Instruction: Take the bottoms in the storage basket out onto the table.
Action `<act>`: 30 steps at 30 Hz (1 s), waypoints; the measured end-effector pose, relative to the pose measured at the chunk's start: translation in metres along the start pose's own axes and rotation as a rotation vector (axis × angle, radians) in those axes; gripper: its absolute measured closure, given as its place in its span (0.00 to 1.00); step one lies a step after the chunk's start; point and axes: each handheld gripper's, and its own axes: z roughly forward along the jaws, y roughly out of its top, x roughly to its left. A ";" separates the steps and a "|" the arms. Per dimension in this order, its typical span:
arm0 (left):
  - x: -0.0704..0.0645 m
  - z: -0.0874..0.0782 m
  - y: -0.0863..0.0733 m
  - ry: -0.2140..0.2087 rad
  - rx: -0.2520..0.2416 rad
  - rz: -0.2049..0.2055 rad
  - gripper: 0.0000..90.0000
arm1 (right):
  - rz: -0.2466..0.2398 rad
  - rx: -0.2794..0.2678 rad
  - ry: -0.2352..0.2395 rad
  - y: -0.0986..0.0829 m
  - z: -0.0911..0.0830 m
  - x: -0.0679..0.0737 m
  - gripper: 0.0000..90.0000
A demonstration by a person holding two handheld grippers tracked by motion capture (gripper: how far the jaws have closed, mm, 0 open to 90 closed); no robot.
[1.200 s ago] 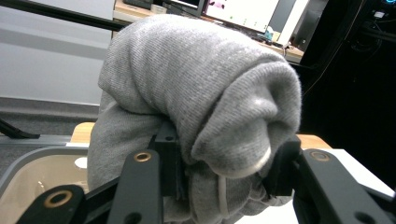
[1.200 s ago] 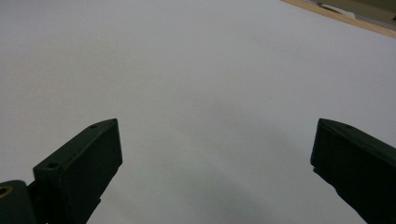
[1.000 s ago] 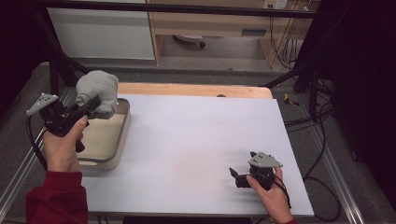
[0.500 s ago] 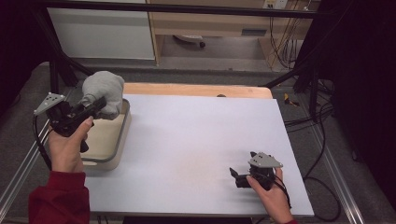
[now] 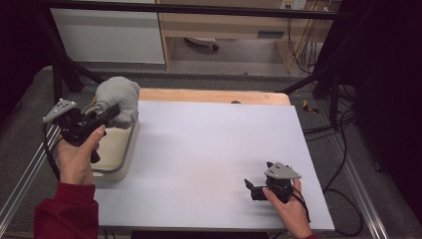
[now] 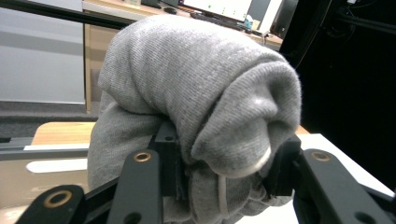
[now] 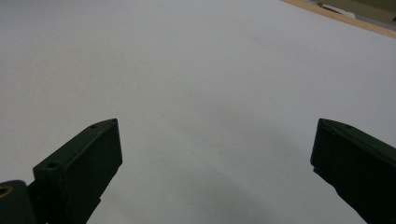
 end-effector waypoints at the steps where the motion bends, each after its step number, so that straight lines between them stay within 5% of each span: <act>1: -0.001 0.001 0.000 -0.005 0.002 -0.002 0.63 | 0.000 0.000 0.000 0.000 0.000 0.000 0.03; 30: -0.037 0.028 -0.017 -0.086 0.060 0.030 0.63 | 0.000 0.000 0.001 0.000 0.000 0.000 0.03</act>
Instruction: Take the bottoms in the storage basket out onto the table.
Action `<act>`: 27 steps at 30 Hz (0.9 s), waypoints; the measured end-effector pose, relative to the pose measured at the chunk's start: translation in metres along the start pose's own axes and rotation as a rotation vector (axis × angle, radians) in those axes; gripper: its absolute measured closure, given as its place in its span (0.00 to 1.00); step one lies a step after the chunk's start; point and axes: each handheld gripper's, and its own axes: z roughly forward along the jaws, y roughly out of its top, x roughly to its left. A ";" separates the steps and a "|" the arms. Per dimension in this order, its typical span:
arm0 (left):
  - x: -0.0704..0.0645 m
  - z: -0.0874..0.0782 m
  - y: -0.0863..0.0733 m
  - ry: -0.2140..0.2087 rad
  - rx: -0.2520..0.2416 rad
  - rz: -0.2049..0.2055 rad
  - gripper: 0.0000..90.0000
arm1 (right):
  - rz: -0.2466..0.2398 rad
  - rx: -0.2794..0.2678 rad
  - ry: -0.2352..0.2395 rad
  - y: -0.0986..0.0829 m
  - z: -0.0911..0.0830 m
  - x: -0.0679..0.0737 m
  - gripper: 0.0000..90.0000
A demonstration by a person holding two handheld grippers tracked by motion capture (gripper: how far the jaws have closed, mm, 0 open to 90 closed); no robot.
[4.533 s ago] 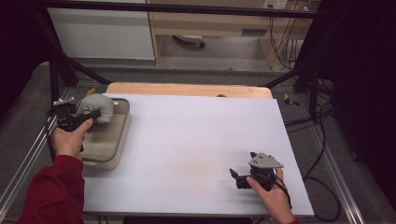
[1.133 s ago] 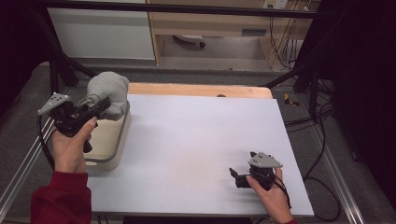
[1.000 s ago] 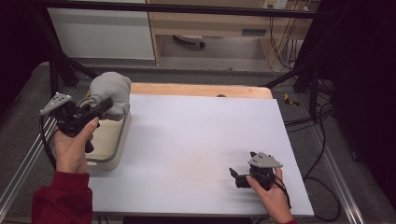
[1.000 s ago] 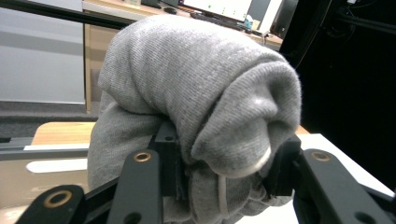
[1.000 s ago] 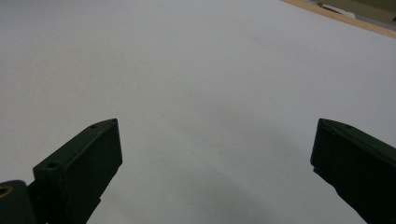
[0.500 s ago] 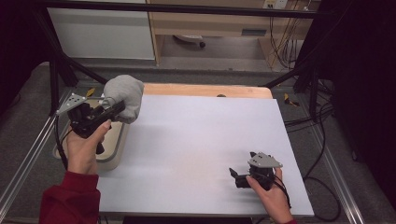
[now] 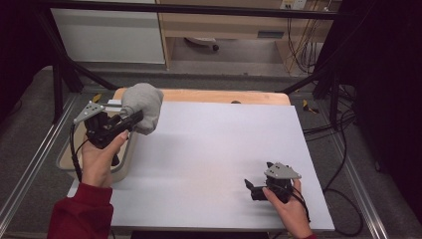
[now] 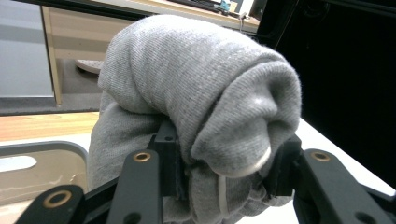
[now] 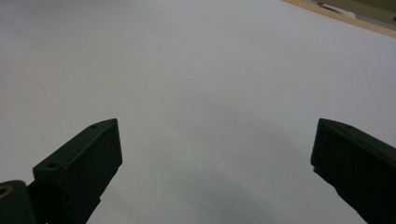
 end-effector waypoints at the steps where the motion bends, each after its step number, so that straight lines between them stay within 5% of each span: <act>1: -0.001 0.001 0.000 -0.002 0.002 0.002 0.63 | 0.001 0.000 0.000 0.000 0.000 0.000 0.03; 27: -0.009 0.015 -0.013 -0.022 0.038 0.004 0.63 | 0.001 0.002 0.000 0.000 0.000 0.000 0.03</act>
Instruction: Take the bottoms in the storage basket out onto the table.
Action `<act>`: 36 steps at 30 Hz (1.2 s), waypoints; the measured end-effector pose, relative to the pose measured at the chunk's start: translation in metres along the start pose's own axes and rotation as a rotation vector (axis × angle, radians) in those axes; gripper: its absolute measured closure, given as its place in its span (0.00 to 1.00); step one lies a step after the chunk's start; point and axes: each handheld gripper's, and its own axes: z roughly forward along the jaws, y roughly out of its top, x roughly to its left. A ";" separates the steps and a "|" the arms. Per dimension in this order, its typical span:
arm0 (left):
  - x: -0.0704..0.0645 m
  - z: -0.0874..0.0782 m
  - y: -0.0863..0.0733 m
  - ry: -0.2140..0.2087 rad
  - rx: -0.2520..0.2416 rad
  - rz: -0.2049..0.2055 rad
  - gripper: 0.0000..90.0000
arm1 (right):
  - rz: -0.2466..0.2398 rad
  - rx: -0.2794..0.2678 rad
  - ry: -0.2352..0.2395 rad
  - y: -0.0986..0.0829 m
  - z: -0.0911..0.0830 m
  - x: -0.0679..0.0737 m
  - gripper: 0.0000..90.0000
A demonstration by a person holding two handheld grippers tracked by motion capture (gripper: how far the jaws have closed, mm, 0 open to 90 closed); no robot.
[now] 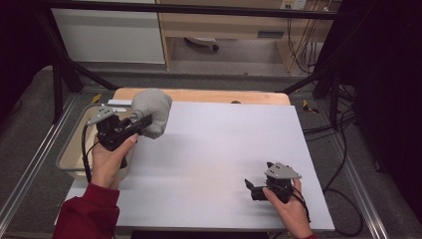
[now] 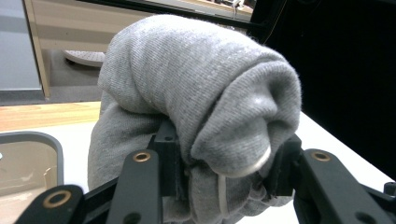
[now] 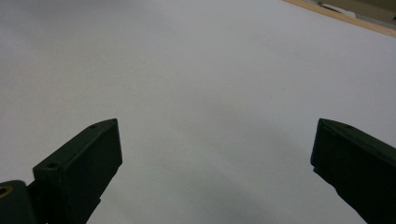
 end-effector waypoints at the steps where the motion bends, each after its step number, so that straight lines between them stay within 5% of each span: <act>1: 0.000 0.001 0.000 -0.001 0.001 0.000 0.63 | 0.000 0.000 0.001 0.000 0.000 0.000 0.03; 36: -0.015 0.022 -0.017 -0.017 0.032 0.033 0.63 | -0.006 0.004 0.005 0.000 0.000 0.001 0.03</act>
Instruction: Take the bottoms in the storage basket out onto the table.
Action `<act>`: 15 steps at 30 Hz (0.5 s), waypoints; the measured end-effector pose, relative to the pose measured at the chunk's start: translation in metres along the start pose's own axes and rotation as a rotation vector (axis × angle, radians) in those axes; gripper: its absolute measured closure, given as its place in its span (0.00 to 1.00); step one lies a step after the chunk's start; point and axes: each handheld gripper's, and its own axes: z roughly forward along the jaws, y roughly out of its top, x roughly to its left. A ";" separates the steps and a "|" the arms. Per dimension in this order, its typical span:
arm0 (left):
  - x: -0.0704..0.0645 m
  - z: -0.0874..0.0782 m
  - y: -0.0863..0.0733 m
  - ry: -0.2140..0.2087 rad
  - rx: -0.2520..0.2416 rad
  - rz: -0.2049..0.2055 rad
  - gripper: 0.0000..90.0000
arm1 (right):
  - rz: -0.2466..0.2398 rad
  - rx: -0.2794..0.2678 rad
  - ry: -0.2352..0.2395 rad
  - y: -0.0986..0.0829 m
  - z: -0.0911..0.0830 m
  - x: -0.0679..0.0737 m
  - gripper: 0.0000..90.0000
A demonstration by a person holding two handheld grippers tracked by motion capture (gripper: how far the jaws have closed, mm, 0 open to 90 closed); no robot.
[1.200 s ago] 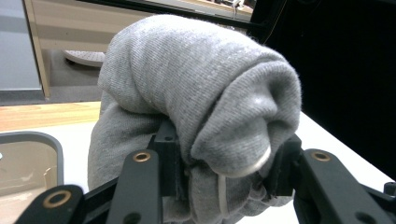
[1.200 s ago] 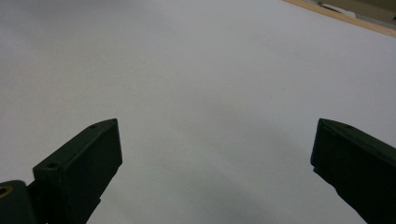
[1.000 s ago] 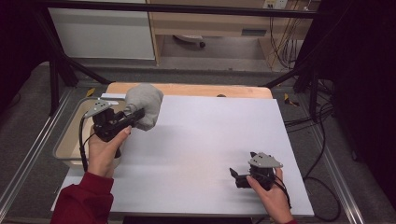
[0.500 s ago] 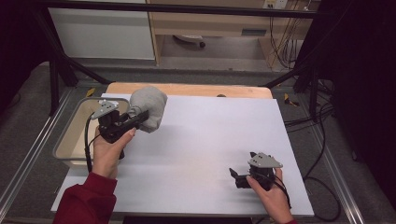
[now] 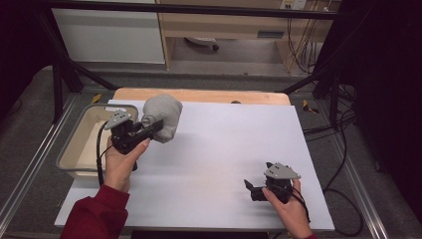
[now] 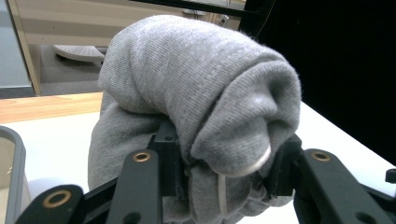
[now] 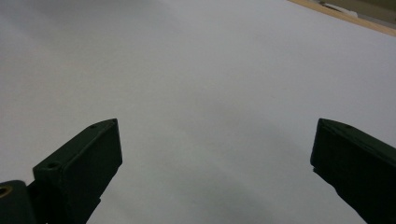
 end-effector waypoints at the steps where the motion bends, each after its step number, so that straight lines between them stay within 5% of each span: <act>1: 0.000 0.001 0.000 -0.002 0.002 0.002 0.63 | -0.001 0.000 -0.001 0.000 0.000 0.000 0.03; 15: -0.009 0.025 -0.024 -0.036 0.069 0.018 0.63 | 0.000 -0.001 0.004 0.000 0.000 0.000 0.03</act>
